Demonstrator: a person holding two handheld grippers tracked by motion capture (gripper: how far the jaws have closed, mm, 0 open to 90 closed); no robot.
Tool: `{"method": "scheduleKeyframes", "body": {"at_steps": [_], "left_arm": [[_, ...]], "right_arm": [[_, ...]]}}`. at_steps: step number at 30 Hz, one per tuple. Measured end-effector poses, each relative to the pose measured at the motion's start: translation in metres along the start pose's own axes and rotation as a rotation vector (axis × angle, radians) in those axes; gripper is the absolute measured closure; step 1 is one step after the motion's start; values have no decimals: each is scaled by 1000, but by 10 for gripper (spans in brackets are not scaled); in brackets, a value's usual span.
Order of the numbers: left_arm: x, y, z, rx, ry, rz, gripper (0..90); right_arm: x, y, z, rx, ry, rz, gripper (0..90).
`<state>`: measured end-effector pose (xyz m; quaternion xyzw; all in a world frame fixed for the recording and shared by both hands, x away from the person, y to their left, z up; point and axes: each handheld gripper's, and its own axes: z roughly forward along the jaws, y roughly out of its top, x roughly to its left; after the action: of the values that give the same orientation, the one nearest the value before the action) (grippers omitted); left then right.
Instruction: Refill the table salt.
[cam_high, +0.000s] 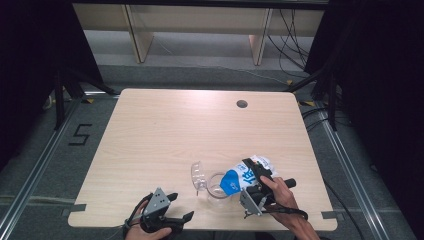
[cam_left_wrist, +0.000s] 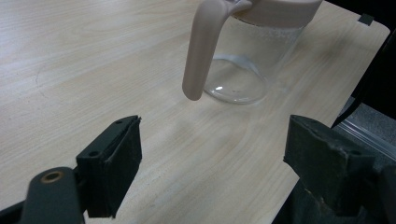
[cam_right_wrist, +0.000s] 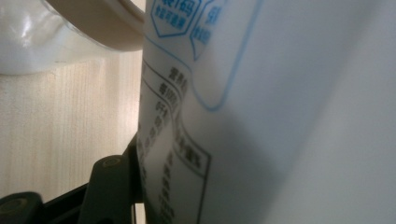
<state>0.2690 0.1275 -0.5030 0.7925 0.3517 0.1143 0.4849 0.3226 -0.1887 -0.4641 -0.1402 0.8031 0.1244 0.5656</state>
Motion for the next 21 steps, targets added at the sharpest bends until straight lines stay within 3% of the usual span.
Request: {"method": "scheduleKeyframes", "body": {"at_steps": [5,6,8,9,10,12,13,14,15,16,17,18,20,21], "left_arm": [[-1,0,0,2,8,-5,184],[0,0,0,2,9,-1,184],[-1,0,0,1,12,-21,184],[-2,0,1,-5,11,-28,184],[-2,-1,1,-5,11,-29,184],[-1,-1,0,2,11,-19,184],[-1,0,0,2,12,-20,184],[-1,0,0,1,13,-21,184],[-1,-1,0,1,13,-22,184],[-2,-1,0,3,13,-20,184],[-2,-1,0,3,13,-19,184],[-1,-1,0,2,13,-20,184],[-1,-1,0,2,14,-23,184],[-1,-1,1,1,10,-22,184]], "right_arm": [[-1,0,2,-14,-1,-13,431],[5,-1,1,13,11,72,431],[2,-2,3,-16,5,34,432],[3,-2,3,-2,8,57,432],[4,-2,5,-21,2,80,432],[3,-4,6,-29,-8,74,432],[4,-4,8,-58,-11,104,432],[1,-4,9,-77,-21,62,433],[1,-4,10,-79,-25,56,434],[4,-5,10,-74,-20,98,434],[2,-6,11,-84,-12,81,434],[5,-6,11,-81,-21,110,434],[-1,-6,12,-87,-35,35,434],[4,-7,13,-79,-21,94,434]]}}
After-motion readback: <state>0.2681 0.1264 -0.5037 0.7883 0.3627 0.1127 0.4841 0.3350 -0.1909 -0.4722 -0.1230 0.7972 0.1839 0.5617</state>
